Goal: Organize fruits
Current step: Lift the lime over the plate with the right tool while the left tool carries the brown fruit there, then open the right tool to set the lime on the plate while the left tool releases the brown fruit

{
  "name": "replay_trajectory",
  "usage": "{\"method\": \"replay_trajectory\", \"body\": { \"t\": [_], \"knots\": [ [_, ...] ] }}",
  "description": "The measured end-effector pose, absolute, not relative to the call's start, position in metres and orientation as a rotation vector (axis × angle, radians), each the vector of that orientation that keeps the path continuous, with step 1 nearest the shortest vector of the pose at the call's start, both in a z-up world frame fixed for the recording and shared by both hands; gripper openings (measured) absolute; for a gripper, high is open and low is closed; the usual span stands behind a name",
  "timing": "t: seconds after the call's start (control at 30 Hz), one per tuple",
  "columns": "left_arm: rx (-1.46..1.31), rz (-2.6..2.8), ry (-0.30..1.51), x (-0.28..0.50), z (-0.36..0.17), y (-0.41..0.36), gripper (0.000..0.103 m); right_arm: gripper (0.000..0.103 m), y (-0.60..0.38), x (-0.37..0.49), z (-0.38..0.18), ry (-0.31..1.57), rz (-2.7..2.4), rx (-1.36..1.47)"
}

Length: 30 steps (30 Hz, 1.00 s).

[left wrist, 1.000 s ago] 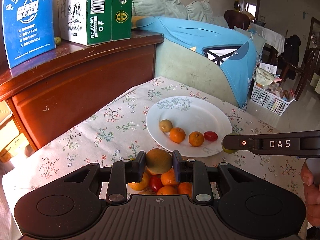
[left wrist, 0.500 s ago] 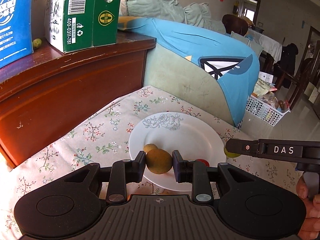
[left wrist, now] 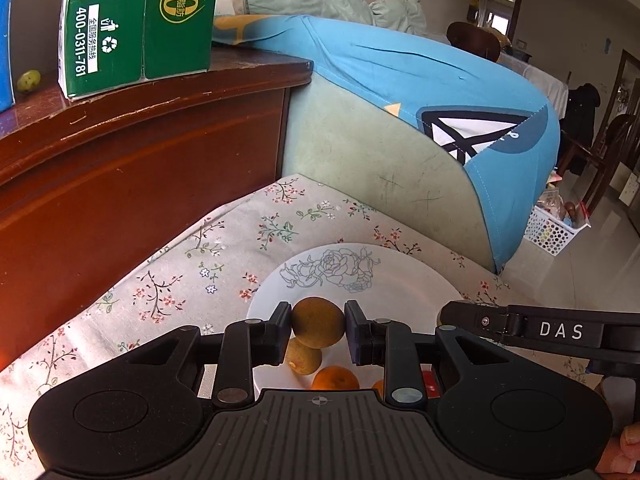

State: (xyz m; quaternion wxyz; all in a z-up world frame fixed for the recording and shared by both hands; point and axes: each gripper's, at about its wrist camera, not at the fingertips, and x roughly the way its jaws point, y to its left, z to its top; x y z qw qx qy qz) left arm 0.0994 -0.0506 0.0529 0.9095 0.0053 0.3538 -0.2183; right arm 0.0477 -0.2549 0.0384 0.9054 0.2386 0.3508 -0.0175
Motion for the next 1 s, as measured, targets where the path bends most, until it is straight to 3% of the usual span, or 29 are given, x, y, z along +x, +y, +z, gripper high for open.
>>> {"method": "replay_trajectory", "body": {
  "t": [0.6, 1.0],
  "knots": [
    [-0.006, -0.464, 0.800, 0.135, 0.019, -0.058, 0.026, 0.033, -0.249, 0.077, 0.007, 0.797, -0.064, 0.552],
    [0.010, -0.476, 0.761, 0.130, 0.032, -0.063, 0.030, 0.037, -0.249, 0.076, 0.012, 0.768, -0.052, 0.564]
  ]
}}
